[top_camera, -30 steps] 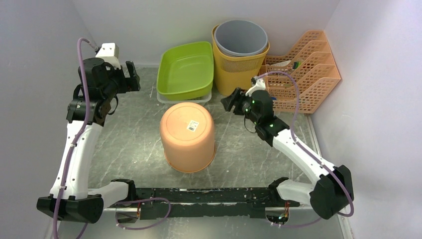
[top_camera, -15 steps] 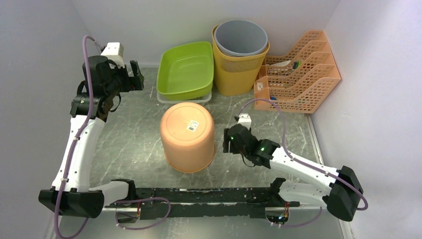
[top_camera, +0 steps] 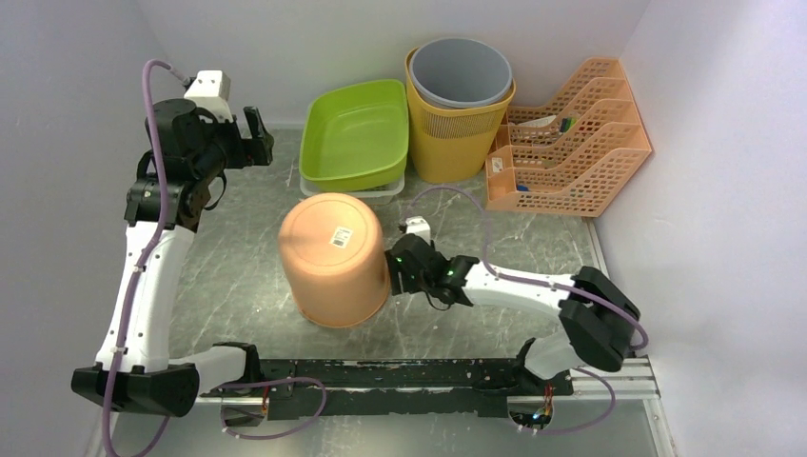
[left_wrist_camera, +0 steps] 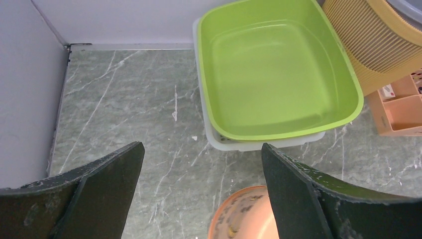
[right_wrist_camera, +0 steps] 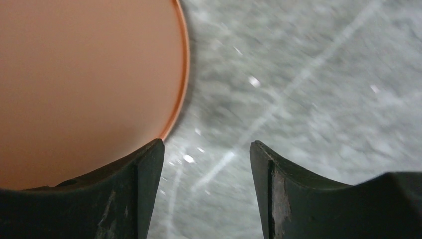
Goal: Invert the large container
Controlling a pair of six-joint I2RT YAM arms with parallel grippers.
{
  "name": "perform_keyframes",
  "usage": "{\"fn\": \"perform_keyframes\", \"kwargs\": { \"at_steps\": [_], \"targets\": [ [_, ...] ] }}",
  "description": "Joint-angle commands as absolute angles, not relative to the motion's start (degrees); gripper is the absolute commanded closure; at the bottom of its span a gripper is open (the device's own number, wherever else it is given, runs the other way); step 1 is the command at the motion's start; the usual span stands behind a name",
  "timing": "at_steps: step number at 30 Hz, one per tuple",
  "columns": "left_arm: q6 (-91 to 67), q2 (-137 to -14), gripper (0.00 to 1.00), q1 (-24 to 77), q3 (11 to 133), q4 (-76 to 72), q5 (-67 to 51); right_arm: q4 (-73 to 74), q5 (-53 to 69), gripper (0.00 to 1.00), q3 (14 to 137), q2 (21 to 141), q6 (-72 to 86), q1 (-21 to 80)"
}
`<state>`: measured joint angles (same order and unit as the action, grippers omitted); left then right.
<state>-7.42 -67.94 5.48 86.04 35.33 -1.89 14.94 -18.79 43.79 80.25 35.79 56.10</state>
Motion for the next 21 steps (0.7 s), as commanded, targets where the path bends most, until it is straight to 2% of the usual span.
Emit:
{"fn": "perform_keyframes", "kwargs": {
  "at_steps": [1,5,10,15,18,21],
  "targets": [
    [-6.7,-66.4,0.0,5.1,87.8,34.6,-4.7,5.1,-13.5,0.36,50.4,86.3,32.5,56.8],
    [-7.3,-65.6,0.01,5.1,87.9,34.3,-7.7,-0.2,-10.3,0.36,56.7,94.9,33.9,57.2],
    [-7.4,-63.0,0.0,5.1,84.5,32.5,-7.5,-6.2,-6.9,0.36,71.4,109.0,35.5,57.2],
    [-6.2,-63.5,0.01,5.1,84.0,33.9,-7.6,-13.4,-7.2,0.36,79.4,117.7,37.1,57.2],
    [-6.4,-62.9,0.0,5.1,83.7,33.6,-10.0,-13.0,-8.3,0.36,81.8,119.0,36.6,57.2],
    [-6.5,-62.9,0.0,5.1,84.3,35.2,-13.1,-12.0,-10.0,0.36,78.8,115.1,35.6,57.2]
  ]
}}
